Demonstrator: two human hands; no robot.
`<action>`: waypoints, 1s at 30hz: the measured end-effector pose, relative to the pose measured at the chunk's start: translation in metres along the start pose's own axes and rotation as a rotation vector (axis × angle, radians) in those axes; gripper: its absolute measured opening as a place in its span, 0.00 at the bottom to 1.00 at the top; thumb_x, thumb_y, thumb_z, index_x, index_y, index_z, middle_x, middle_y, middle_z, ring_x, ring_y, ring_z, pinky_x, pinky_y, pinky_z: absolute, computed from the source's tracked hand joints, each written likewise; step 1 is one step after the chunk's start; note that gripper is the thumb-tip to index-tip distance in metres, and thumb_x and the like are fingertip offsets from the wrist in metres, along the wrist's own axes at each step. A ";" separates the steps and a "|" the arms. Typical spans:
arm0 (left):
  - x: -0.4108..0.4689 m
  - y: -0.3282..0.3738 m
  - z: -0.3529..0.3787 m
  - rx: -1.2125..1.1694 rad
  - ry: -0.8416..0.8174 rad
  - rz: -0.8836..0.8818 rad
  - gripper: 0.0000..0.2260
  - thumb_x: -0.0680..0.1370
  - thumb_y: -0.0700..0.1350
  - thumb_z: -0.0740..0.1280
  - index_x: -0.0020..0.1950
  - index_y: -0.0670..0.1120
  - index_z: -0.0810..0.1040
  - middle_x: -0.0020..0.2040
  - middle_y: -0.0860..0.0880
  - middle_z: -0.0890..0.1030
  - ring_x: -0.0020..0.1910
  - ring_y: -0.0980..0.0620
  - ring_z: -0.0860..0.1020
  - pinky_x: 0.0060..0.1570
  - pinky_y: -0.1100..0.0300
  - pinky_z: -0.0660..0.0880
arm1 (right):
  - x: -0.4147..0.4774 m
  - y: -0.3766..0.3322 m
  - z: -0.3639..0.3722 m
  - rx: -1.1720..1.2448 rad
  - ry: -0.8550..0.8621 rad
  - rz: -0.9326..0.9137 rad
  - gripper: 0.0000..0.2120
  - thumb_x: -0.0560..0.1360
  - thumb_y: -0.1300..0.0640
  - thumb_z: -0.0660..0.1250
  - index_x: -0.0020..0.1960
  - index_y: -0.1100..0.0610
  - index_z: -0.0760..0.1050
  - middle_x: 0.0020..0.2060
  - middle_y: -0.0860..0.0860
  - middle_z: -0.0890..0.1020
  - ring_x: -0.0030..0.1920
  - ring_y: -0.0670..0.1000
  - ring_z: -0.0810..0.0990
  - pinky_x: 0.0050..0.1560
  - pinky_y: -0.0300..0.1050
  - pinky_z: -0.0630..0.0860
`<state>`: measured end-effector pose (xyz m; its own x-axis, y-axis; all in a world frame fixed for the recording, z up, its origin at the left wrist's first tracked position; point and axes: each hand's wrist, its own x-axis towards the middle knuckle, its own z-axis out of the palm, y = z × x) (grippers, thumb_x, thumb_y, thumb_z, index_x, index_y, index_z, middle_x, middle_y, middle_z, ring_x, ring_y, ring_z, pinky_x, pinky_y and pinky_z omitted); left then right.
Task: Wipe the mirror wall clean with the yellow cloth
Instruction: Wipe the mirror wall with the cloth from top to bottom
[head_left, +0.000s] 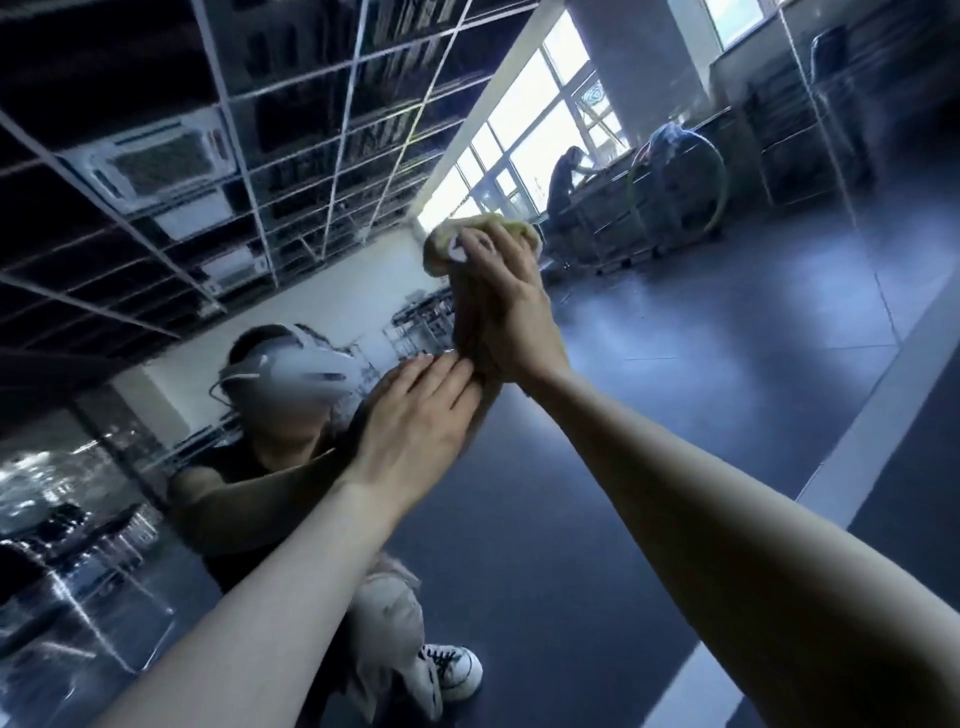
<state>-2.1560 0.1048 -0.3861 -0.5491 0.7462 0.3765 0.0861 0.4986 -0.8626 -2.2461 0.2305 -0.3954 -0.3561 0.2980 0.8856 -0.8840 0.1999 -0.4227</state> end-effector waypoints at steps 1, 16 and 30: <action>0.002 0.000 0.000 0.007 -0.005 -0.002 0.17 0.71 0.40 0.56 0.52 0.40 0.81 0.54 0.42 0.81 0.55 0.44 0.79 0.60 0.53 0.65 | -0.001 0.008 -0.001 -0.013 0.038 0.002 0.23 0.71 0.59 0.58 0.66 0.60 0.74 0.68 0.61 0.70 0.71 0.62 0.64 0.70 0.61 0.61; -0.093 0.002 0.003 -0.067 -0.015 0.063 0.20 0.71 0.40 0.55 0.57 0.40 0.80 0.58 0.42 0.80 0.58 0.45 0.77 0.60 0.53 0.65 | -0.151 -0.002 0.014 0.074 0.253 0.628 0.42 0.60 0.68 0.52 0.72 0.47 0.63 0.73 0.48 0.58 0.74 0.47 0.53 0.73 0.35 0.48; -0.198 -0.039 -0.022 -0.208 0.042 -0.056 0.17 0.71 0.37 0.58 0.61 0.39 0.69 0.60 0.39 0.78 0.59 0.41 0.77 0.62 0.49 0.71 | -0.171 -0.130 0.081 0.110 0.098 0.368 0.39 0.70 0.39 0.52 0.72 0.65 0.61 0.72 0.58 0.64 0.73 0.56 0.59 0.74 0.54 0.54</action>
<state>-2.0318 -0.0526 -0.4197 -0.5230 0.7301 0.4397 0.2286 0.6172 -0.7529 -2.0946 0.0782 -0.4768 -0.6291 0.4199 0.6542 -0.7319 -0.0363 -0.6805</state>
